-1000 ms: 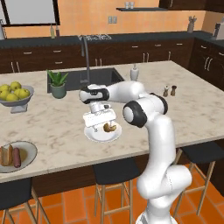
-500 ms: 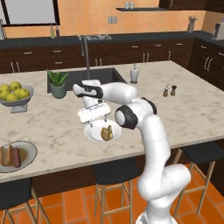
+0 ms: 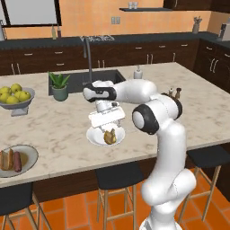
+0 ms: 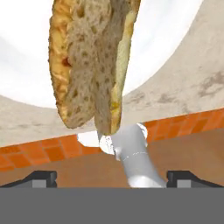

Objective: Place one bun and one sausage from the bowl on each plate.

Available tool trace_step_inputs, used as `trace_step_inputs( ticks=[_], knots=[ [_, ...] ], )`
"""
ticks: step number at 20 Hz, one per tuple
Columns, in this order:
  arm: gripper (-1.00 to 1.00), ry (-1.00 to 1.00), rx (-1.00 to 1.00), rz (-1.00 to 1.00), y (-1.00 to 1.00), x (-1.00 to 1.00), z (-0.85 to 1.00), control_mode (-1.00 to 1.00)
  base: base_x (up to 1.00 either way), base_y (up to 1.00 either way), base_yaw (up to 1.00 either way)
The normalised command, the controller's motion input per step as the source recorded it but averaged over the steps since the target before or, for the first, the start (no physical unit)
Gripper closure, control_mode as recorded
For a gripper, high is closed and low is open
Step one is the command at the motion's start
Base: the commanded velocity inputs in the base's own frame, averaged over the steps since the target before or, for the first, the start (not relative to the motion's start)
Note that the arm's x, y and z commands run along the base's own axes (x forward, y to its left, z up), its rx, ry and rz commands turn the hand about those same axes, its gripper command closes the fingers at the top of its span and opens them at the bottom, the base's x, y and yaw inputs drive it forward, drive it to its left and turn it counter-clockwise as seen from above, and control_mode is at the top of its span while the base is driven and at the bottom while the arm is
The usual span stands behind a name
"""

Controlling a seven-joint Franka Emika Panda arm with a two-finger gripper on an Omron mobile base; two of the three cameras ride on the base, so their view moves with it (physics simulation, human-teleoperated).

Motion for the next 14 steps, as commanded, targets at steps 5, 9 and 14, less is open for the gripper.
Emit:
trace_step_inputs(
  ticks=[5,9,14],
  knots=[
    [-1.0,-0.24,0.15,0.0,-0.2,-0.74,0.35,-1.0,0.0,0.0,0.0],
    [-1.0,-0.09,0.05,0.0,-0.13,-0.6,0.58,-1.0,0.0,0.0,0.0],
    [-1.0,-0.02,0.03,0.0,-0.15,-0.57,0.8,-1.0,0.0,0.0,0.0]
  ],
)
